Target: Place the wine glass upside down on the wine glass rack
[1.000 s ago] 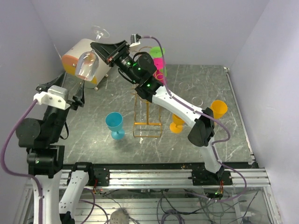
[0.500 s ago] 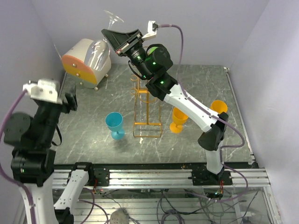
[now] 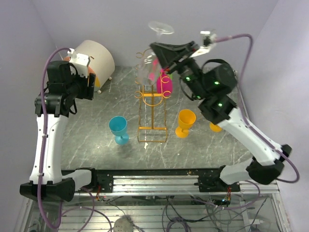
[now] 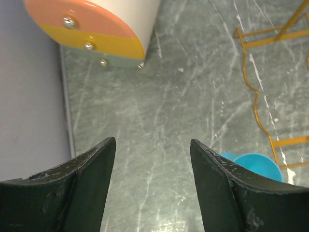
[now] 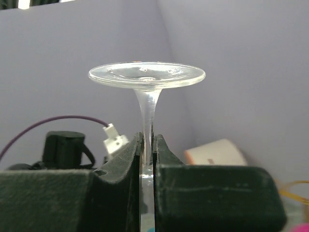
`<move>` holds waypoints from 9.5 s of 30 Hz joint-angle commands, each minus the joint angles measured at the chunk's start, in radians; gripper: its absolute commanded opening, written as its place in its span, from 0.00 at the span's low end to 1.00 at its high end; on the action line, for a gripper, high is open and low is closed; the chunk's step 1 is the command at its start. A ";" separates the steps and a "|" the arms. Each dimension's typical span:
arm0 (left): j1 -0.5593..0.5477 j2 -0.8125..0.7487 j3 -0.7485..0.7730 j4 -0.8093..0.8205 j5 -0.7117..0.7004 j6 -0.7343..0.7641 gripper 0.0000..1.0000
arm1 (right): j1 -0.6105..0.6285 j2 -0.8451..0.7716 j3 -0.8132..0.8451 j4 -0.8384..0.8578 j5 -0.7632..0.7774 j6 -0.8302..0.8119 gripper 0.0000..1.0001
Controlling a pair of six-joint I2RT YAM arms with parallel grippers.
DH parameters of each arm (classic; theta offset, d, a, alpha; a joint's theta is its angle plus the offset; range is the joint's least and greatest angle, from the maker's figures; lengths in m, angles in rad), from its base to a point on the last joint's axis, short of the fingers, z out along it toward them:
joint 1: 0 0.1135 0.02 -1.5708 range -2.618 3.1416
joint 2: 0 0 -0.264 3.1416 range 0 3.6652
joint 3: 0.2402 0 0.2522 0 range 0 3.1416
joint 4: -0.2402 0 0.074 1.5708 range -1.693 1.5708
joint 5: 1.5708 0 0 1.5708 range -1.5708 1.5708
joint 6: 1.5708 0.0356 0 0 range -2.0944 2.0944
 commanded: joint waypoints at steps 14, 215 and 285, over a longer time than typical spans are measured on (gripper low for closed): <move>0.008 0.162 0.137 -0.196 0.170 0.020 0.68 | -0.571 -0.318 -0.485 -0.077 -0.184 -0.279 0.00; -0.057 -0.462 -0.755 1.618 0.297 -0.224 0.07 | 0.001 0.474 0.076 0.655 -0.096 0.942 0.00; 0.054 0.068 0.004 -0.030 0.132 -0.111 0.99 | -0.110 -0.489 -0.843 -0.100 0.043 -0.449 0.00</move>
